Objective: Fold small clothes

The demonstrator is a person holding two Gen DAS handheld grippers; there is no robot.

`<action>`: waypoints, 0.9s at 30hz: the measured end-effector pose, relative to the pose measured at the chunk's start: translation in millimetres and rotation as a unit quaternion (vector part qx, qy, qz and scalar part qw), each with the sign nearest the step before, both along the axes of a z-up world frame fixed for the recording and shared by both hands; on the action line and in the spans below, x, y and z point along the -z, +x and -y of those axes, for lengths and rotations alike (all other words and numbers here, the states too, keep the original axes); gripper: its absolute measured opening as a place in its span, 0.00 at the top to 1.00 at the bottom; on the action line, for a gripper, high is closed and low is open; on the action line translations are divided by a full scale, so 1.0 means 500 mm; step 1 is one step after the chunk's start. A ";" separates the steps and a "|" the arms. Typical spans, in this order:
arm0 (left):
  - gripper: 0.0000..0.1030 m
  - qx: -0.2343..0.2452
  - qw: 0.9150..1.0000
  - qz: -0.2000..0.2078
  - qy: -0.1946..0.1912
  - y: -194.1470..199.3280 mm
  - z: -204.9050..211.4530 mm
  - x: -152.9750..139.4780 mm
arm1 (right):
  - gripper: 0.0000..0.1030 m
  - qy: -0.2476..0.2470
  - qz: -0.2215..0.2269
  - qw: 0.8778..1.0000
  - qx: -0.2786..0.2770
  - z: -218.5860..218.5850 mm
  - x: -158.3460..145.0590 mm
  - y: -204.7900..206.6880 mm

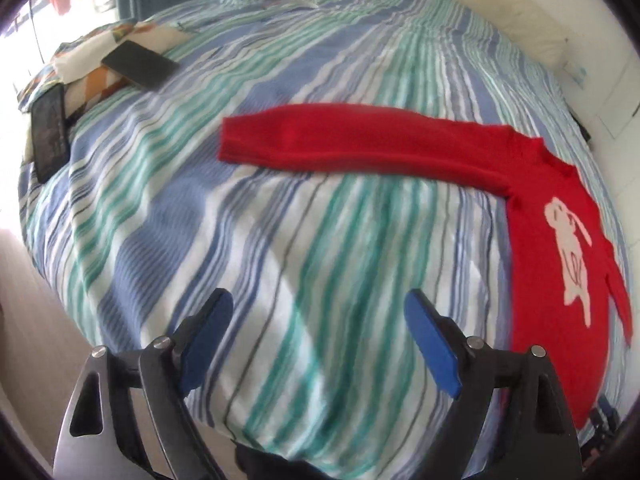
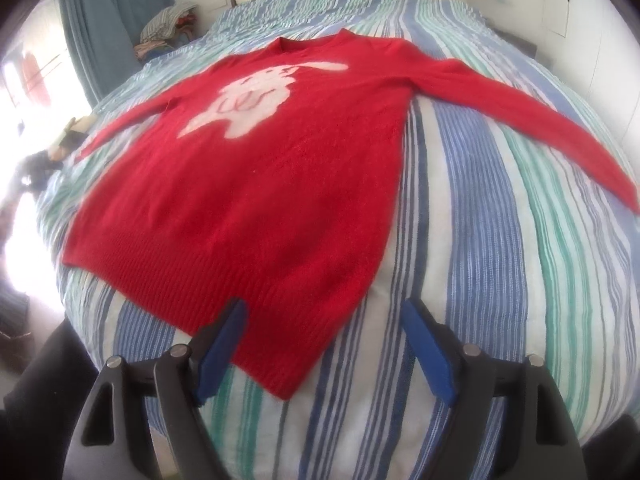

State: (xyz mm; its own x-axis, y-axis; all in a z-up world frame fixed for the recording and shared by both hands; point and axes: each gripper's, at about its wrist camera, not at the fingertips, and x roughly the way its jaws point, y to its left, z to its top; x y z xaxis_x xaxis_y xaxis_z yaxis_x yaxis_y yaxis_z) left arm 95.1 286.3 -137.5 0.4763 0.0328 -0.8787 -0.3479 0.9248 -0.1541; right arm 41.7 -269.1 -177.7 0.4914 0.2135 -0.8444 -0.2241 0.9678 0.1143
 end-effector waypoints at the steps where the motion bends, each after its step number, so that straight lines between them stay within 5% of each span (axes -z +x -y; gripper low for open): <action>1: 0.14 0.020 1.000 0.002 -0.014 -0.008 0.032 0.000 | 0.23 0.006 0.006 1.000 0.006 0.007 -0.011 -0.004; 8: 0.14 0.121 0.985 0.001 -0.122 -0.052 0.193 0.028 | 0.23 0.011 0.008 1.000 0.020 0.053 -0.059 -0.018; 13: 0.14 0.173 0.978 -0.006 -0.116 -0.074 0.277 0.049 | 0.23 0.040 -0.008 0.999 0.034 0.095 -0.080 -0.021; 18: 0.16 0.146 0.981 -0.010 -0.128 -0.063 0.290 0.076 | 0.23 0.102 -0.044 0.993 0.032 0.104 -0.050 -0.014; 20: 0.23 0.137 0.980 -0.004 -0.147 -0.062 0.296 0.079 | 0.23 0.137 -0.071 0.988 0.029 0.098 -0.023 -0.003; 23: 0.62 0.170 0.973 -0.023 -0.151 -0.052 0.335 0.088 | 0.25 0.175 -0.102 0.979 0.021 0.077 0.021 0.008; 24: 0.94 0.187 0.971 -0.034 -0.142 -0.049 0.352 0.092 | 0.33 0.181 -0.105 0.978 0.017 0.068 0.031 0.011; 27: 0.96 0.198 0.973 -0.047 -0.105 -0.057 0.372 0.083 | 0.96 0.167 -0.113 0.979 0.004 0.046 0.043 0.016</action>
